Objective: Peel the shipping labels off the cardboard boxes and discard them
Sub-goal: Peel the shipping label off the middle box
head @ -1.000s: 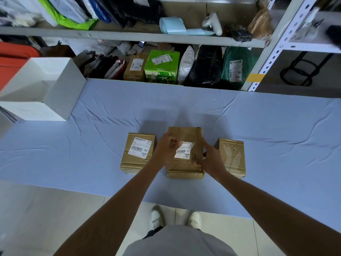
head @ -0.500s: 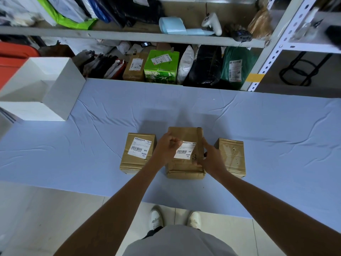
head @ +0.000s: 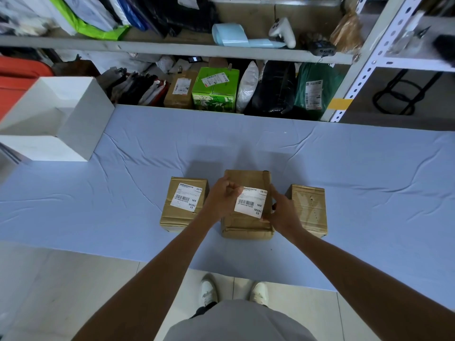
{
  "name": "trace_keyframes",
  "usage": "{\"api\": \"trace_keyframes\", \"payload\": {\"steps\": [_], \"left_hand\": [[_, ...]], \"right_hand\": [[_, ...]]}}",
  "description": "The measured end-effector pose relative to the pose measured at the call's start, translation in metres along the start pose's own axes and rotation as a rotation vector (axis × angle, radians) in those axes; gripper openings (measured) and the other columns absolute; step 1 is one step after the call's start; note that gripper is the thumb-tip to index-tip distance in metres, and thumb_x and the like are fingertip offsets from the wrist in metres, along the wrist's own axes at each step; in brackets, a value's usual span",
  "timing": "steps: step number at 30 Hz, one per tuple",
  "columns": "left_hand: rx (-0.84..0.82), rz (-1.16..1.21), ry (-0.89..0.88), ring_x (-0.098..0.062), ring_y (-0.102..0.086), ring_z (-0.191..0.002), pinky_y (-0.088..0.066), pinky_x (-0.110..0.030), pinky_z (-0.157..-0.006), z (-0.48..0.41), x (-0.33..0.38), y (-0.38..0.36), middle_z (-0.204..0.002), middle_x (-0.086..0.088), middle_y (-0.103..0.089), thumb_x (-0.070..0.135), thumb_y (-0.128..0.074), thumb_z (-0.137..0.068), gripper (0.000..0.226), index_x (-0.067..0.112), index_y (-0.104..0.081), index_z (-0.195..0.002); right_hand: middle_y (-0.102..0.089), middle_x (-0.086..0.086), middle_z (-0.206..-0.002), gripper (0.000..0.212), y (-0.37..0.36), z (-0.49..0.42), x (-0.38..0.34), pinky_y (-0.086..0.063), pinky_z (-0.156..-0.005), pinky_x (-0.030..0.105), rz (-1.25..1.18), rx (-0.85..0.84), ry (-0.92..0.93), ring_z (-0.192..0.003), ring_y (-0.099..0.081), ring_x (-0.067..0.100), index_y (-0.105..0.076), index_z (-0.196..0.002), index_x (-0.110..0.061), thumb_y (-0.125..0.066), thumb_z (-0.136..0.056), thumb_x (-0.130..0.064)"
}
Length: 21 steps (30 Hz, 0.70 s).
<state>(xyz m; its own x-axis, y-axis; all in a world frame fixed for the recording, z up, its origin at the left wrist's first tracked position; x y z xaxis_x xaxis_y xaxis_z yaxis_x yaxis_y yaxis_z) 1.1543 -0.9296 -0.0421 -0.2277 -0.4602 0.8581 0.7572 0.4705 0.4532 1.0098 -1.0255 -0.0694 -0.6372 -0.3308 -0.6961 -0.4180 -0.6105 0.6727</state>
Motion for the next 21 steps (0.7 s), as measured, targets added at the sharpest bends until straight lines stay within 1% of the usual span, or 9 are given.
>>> {"api": "trace_keyframes", "payload": {"steps": [2,3,8,10,12,14,17,20,21], "left_hand": [[-0.003,0.015,0.013,-0.019,-0.063,-0.09,-0.049,-0.028,-0.076,0.0,0.0,0.0,-0.103,-0.012,-0.065,0.022,-0.06,-0.089,0.012,0.011,-0.059,-0.086],[-0.004,0.023,0.018,-0.019,-0.063,-0.089,-0.049,-0.028,-0.076,0.0,0.0,0.0,-0.1,-0.01,-0.066,0.022,-0.059,-0.09,0.011,0.011,-0.059,-0.086],[-0.008,0.042,0.015,-0.002,-0.058,-0.07,-0.043,-0.007,-0.058,0.002,0.005,0.0,-0.078,0.006,-0.061,0.017,-0.057,-0.092,0.009,0.01,-0.058,-0.086],[0.008,0.04,-0.003,0.005,-0.057,-0.061,-0.041,-0.004,-0.053,0.001,0.007,0.001,-0.071,0.009,-0.058,0.014,-0.056,-0.092,0.009,0.009,-0.057,-0.084],[0.037,0.043,-0.038,0.011,-0.053,-0.052,-0.038,-0.004,-0.05,0.0,0.011,0.003,-0.064,0.008,-0.053,0.006,-0.055,-0.091,0.012,0.008,-0.054,-0.079],[0.06,0.038,-0.042,0.006,-0.048,-0.046,-0.034,-0.005,-0.045,-0.002,0.012,0.004,-0.059,0.005,-0.046,0.003,-0.053,-0.091,0.017,0.007,-0.05,-0.075],[0.076,0.045,-0.007,-0.003,-0.041,-0.054,-0.033,-0.006,-0.044,-0.005,0.007,0.005,-0.063,0.0,-0.046,0.007,-0.05,-0.093,0.014,0.006,-0.048,-0.08],[0.121,0.052,0.054,-0.009,-0.049,-0.066,-0.036,-0.009,-0.051,-0.006,-0.001,0.009,-0.076,0.0,-0.052,0.014,-0.047,-0.096,0.008,0.007,-0.05,-0.092],[0.139,0.068,0.084,-0.012,-0.052,-0.071,-0.039,-0.014,-0.054,-0.007,-0.005,0.01,-0.083,-0.003,-0.055,0.016,-0.046,-0.097,0.009,0.009,-0.05,-0.096]], "right_hand": [[-0.062,-0.002,-0.08,0.097,0.0,0.0,0.0,-0.041,-0.046,0.01,-0.011,0.0,0.008,-0.06,-0.051,0.0,-0.029,-0.149,-0.025,-0.08,-0.069,-0.004],[-0.064,-0.001,-0.081,0.097,0.0,0.001,0.0,-0.042,-0.045,0.01,-0.021,0.001,0.004,-0.059,-0.052,0.0,-0.029,-0.148,-0.025,-0.08,-0.068,-0.002],[-0.061,-0.005,-0.078,0.1,0.001,0.002,-0.001,-0.045,-0.042,0.012,-0.032,0.008,0.005,-0.055,-0.053,0.002,-0.027,-0.148,-0.03,-0.077,-0.068,0.004],[-0.062,-0.005,-0.077,0.099,0.001,0.002,0.0,-0.046,-0.042,0.013,-0.048,0.013,-0.001,-0.053,-0.054,0.002,-0.03,-0.147,-0.03,-0.078,-0.067,0.002],[-0.066,-0.002,-0.081,0.099,0.001,0.002,0.0,-0.049,-0.045,0.015,-0.058,0.009,-0.01,-0.058,-0.056,0.004,-0.031,-0.146,-0.03,-0.08,-0.066,0.001],[-0.065,0.001,-0.087,0.101,-0.001,0.003,0.0,-0.051,-0.054,0.021,-0.063,-0.007,-0.036,-0.067,-0.058,0.011,-0.027,-0.148,-0.028,-0.079,-0.066,0.001],[-0.064,0.003,-0.09,0.102,-0.004,0.003,0.002,-0.051,-0.058,0.025,-0.078,-0.019,-0.066,-0.074,-0.061,0.018,-0.022,-0.149,-0.025,-0.078,-0.067,0.001],[-0.063,0.008,-0.095,0.103,-0.003,0.002,0.006,-0.052,-0.062,0.03,-0.069,-0.014,-0.118,-0.084,-0.062,0.024,-0.019,-0.148,-0.017,-0.08,-0.067,-0.002],[-0.062,0.008,-0.096,0.101,-0.002,0.001,0.007,-0.053,-0.063,0.03,-0.069,-0.013,-0.127,-0.086,-0.062,0.024,-0.02,-0.147,-0.015,-0.08,-0.067,-0.003]]}}
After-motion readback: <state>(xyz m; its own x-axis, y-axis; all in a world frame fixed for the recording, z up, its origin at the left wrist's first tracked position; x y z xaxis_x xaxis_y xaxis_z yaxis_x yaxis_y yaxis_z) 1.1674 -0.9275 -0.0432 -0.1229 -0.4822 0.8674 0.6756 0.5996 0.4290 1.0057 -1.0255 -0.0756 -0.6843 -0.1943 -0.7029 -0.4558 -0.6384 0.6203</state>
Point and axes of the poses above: each hand's wrist, its own z-axis away from the middle knuckle, its own y-axis out of the back of the hand, x = y × z, the point moved 8 cm from there along -z, towards the middle knuckle
